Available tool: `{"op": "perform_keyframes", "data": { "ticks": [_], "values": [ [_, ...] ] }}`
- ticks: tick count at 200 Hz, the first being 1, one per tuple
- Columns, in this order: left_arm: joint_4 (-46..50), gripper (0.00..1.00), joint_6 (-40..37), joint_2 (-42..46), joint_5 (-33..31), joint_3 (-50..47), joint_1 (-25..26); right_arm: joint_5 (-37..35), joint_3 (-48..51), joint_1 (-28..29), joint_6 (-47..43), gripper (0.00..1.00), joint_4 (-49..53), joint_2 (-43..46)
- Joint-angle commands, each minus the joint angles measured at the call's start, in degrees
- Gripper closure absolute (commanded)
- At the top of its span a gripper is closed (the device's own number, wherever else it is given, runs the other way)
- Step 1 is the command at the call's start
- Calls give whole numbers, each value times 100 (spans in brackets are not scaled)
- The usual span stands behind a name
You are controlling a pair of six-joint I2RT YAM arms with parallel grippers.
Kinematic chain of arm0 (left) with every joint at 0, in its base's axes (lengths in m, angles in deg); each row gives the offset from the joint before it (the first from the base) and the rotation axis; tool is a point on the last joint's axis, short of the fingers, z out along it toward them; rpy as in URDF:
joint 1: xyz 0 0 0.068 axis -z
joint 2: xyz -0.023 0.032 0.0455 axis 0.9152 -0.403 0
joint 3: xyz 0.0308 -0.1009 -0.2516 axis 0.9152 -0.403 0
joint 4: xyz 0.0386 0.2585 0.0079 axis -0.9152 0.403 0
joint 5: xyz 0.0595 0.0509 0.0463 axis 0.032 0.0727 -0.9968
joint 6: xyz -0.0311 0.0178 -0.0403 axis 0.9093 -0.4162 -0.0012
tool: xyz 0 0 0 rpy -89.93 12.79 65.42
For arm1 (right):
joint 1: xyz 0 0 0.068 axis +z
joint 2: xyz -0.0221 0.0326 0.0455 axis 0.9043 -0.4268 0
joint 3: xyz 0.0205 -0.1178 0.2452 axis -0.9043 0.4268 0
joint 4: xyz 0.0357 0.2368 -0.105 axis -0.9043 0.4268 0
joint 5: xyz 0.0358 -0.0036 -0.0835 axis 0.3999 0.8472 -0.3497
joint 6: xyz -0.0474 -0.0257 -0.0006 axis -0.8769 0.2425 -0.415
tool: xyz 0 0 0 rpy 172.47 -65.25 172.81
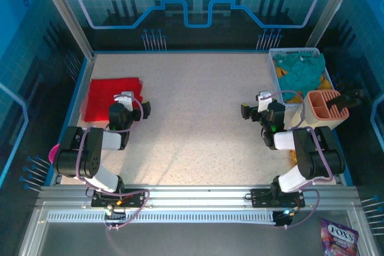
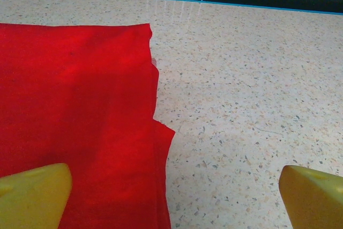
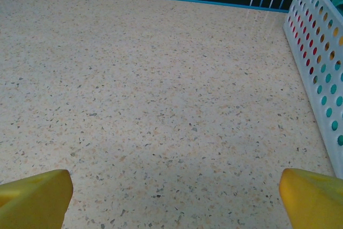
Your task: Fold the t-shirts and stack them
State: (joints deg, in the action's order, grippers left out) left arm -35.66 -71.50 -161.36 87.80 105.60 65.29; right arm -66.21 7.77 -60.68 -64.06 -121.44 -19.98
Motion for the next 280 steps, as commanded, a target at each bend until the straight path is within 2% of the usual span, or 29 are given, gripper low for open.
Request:
{"op": "perform_keyframes", "data": {
  "ticks": [1, 42, 61, 79, 101, 121, 139, 155, 171, 184, 210, 234, 280],
  "values": [
    [-15, 1, -122, -9, 172, 88, 24, 51, -98, -98, -43, 0, -102, 1],
    [-20, 1, -130, -4, 172, 87, 24, -23, -102, -51, -77, 0, -93, 1],
    [-32, 1, -138, 56, 244, 64, 16, -699, -187, 106, -30, 0, 142, 213],
    [666, 1, 68, 327, 227, 303, -137, -939, -516, 247, -141, 0, 1168, 779],
    [2665, 1, 286, 753, 356, 1183, -259, -1240, -1010, 426, -95, 0, 2337, 1476],
    [3134, 1, 726, 1254, 82, 1364, -248, -1475, -1589, 514, 398, 0, 3329, 1983],
    [3558, 1, 1064, 1803, -35, 1530, -248, -1855, -2497, 536, 1010, 0, 4783, 2039],
    [4407, 1, 1174, 2214, -107, 1973, -196, -2192, -3730, 529, 1381, 0, 6353, 1695],
    [5373, 1, 1360, 2391, -86, 2570, -178, -2001, -4890, 503, 1452, 0, 7642, 1090],
    [6183, 1, 1464, 2358, 223, 3147, -169, -1864, -5951, 501, 1587, 0, 8657, 453],
    [7178, 1, 1517, 2218, 981, 3942, -100, -1926, -7291, 402, 2001, 0, 9645, -514],
    [7463, 1, 1429, 2333, 1279, 3992, 60, -1963, -8759, 302, 2584, 0, 10610, -1536],
    [7316, 1, 1206, 2554, 1270, 3538, 356, -3281, -10640, 255, 3192, 7, 11445, -3054]
  ]
}}
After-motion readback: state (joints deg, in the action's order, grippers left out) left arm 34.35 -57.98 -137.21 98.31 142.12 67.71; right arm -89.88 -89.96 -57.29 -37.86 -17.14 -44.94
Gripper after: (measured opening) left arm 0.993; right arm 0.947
